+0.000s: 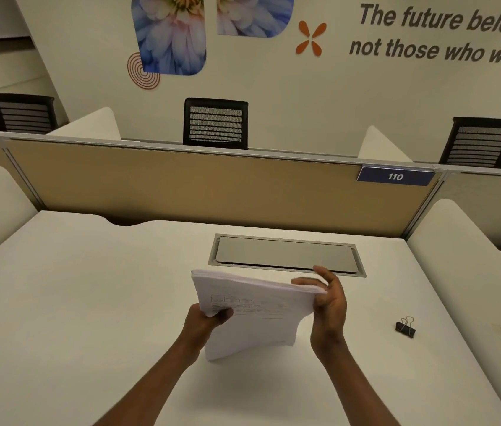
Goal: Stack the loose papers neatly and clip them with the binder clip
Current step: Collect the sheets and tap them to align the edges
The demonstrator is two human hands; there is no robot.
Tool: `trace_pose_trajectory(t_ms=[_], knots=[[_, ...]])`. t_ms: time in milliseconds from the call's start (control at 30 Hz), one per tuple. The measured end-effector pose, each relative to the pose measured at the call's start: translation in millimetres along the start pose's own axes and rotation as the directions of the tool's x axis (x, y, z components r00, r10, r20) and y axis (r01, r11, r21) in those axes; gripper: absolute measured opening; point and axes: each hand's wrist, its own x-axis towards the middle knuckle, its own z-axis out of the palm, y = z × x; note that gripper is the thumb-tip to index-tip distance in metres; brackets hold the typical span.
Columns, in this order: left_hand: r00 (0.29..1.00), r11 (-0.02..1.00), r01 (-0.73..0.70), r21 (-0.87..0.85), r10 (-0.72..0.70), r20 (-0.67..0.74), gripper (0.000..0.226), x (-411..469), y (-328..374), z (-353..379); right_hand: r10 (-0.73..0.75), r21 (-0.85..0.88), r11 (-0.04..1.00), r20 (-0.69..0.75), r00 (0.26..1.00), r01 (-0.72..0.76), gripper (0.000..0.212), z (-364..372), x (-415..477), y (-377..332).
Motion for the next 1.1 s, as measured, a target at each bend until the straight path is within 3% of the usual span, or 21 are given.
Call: trace_pose_trajectory(t_ms=[133, 333, 433, 533, 800, 1100], knots=[[0.998, 1.0, -0.004, 0.014, 0.004, 0.063, 0.04, -3, 1, -3, 0.115, -0.231, 0.968, 0.059, 0.992, -0.098, 0.075, -18, -12, 27], [1.0, 1.0, 0.015, 0.01, -0.015, -0.01, 0.03, -5, 3, 2, 0.155, -0.429, 0.896, 0.053, 0.986, -0.118, 0.013, -16, -10, 34], [0.999, 1.0, 0.006, -0.018, -0.007, -0.04, 0.031, -7, 6, 7, 0.218, -0.485, 0.854, 0.001, 0.976, -0.19, 0.028, -10, -5, 25], [0.998, 0.999, -0.021, -0.037, 0.018, -0.068, 0.031, -11, 7, 13, 0.217, -0.526, 0.831, 0.009, 0.976, -0.18, 0.023, -8, -3, 19], [0.994, 1.0, -0.003, 0.003, 0.004, -0.106, 0.022, -8, -5, 17, 0.27, -0.441, 0.85, -0.102, 0.958, -0.286, 0.018, -13, -22, 31], [0.995, 0.999, 0.028, 0.016, -0.026, -0.099, 0.02, -1, -7, 15, 0.315, -0.352, 0.883, -0.042, 0.948, -0.309, 0.034, -15, -14, 38]])
